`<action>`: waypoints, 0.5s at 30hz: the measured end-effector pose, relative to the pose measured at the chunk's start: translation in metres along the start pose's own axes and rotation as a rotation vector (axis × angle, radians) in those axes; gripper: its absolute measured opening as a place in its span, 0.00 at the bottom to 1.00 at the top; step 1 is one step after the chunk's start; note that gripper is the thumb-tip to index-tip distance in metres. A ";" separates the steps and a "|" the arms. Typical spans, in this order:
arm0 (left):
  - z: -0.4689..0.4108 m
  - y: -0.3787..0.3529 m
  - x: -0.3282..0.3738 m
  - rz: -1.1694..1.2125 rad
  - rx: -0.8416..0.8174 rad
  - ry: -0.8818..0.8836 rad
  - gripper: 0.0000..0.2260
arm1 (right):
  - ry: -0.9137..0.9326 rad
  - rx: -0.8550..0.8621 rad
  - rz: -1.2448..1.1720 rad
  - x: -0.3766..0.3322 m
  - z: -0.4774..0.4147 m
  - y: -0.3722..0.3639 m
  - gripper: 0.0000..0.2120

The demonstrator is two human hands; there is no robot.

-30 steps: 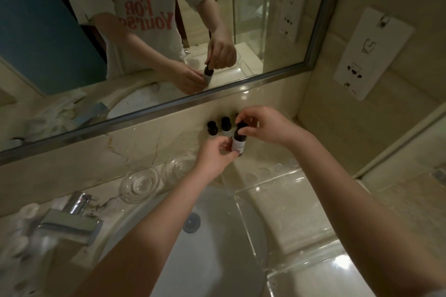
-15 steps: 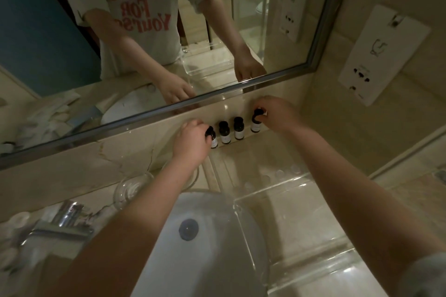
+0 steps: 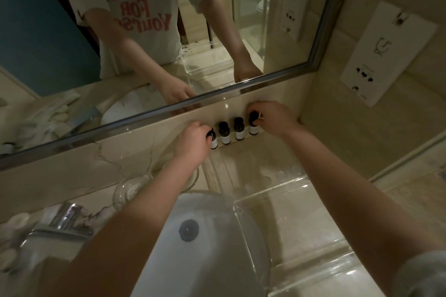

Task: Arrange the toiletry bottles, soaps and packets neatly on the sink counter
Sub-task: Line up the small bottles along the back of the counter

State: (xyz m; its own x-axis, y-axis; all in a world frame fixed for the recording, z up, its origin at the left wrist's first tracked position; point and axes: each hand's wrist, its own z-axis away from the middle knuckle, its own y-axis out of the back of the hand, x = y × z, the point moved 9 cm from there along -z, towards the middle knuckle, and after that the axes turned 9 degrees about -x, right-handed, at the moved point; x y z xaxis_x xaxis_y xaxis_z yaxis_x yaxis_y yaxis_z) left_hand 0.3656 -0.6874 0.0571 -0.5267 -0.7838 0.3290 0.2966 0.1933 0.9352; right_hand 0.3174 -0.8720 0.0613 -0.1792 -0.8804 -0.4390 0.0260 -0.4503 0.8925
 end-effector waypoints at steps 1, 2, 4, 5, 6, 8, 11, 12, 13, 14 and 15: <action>0.000 0.000 0.000 -0.001 0.000 0.000 0.12 | -0.005 -0.001 -0.002 0.000 0.000 0.000 0.10; 0.000 0.000 0.000 -0.002 -0.001 0.000 0.12 | -0.011 0.000 -0.002 0.001 -0.001 0.000 0.10; 0.000 0.000 0.000 -0.008 -0.004 0.001 0.12 | -0.021 0.001 0.010 0.001 -0.001 0.001 0.10; 0.000 0.001 0.000 -0.013 -0.007 0.002 0.12 | -0.026 0.000 0.020 0.002 -0.001 0.001 0.10; 0.001 0.001 0.000 -0.014 -0.009 0.001 0.13 | -0.032 -0.002 0.026 0.002 0.000 0.001 0.10; 0.001 0.001 0.000 -0.013 -0.012 -0.003 0.13 | -0.041 0.001 0.024 0.002 0.000 0.001 0.09; 0.001 0.001 -0.001 -0.014 -0.026 0.002 0.14 | -0.045 0.005 0.009 0.002 0.001 0.000 0.09; 0.002 0.001 -0.001 -0.015 -0.030 0.001 0.14 | -0.043 0.003 0.005 0.001 0.002 0.000 0.10; 0.003 0.002 -0.001 -0.016 -0.031 -0.002 0.14 | -0.042 0.002 0.004 0.000 0.003 -0.001 0.11; 0.004 0.002 0.000 -0.018 -0.032 -0.004 0.15 | -0.042 0.004 0.007 -0.001 0.005 0.000 0.12; 0.005 0.003 0.000 -0.022 -0.035 -0.004 0.15 | -0.045 0.008 0.012 -0.001 0.006 0.001 0.13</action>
State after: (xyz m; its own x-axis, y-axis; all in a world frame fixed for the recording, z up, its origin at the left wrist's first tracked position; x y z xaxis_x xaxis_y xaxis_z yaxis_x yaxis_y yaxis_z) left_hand 0.3629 -0.6836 0.0608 -0.5364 -0.7852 0.3095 0.3128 0.1556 0.9370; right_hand 0.3117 -0.8703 0.0630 -0.2229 -0.8783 -0.4230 0.0207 -0.4381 0.8987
